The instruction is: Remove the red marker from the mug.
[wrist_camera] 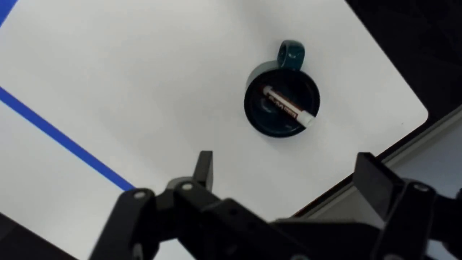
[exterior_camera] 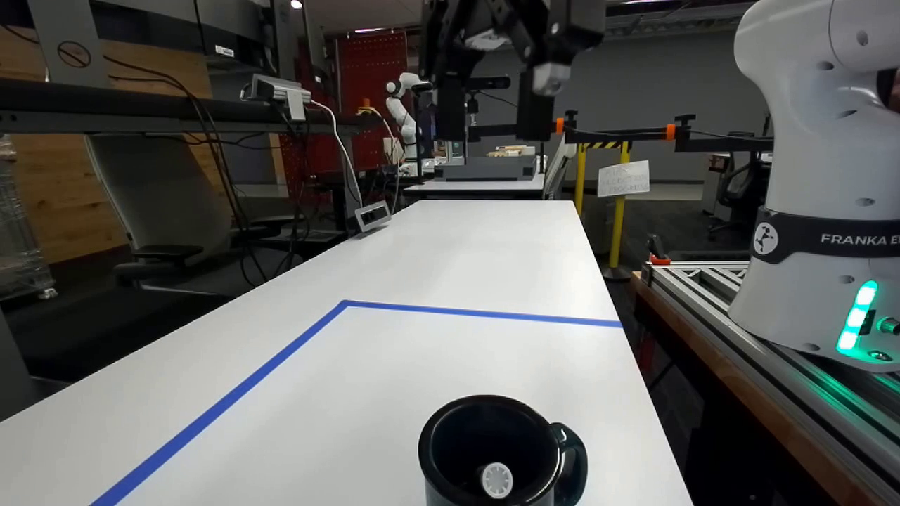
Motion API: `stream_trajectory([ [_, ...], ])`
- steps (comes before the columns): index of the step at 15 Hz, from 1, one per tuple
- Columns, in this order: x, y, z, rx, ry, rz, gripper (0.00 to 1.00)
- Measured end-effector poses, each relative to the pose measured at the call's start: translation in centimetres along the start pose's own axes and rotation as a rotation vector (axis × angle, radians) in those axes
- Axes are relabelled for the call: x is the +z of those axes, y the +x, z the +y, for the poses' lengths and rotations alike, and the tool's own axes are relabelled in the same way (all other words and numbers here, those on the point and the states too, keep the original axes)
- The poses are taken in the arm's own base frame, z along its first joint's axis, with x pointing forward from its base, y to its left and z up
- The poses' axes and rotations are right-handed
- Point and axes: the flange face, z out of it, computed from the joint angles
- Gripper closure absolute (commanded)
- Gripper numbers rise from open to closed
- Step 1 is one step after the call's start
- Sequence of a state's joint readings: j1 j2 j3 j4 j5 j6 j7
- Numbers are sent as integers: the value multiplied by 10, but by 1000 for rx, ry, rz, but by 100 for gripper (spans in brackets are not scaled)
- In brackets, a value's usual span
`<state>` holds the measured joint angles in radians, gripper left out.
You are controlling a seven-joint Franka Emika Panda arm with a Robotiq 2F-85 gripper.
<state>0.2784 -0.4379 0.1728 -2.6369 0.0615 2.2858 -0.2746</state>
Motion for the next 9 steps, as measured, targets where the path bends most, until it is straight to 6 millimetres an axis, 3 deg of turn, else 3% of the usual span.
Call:
stream_trajectory([
  [4, 27, 9, -8, -80, 6, 133, 0],
  [9, 29, 9, -8, -88, 8, 140, 0],
])
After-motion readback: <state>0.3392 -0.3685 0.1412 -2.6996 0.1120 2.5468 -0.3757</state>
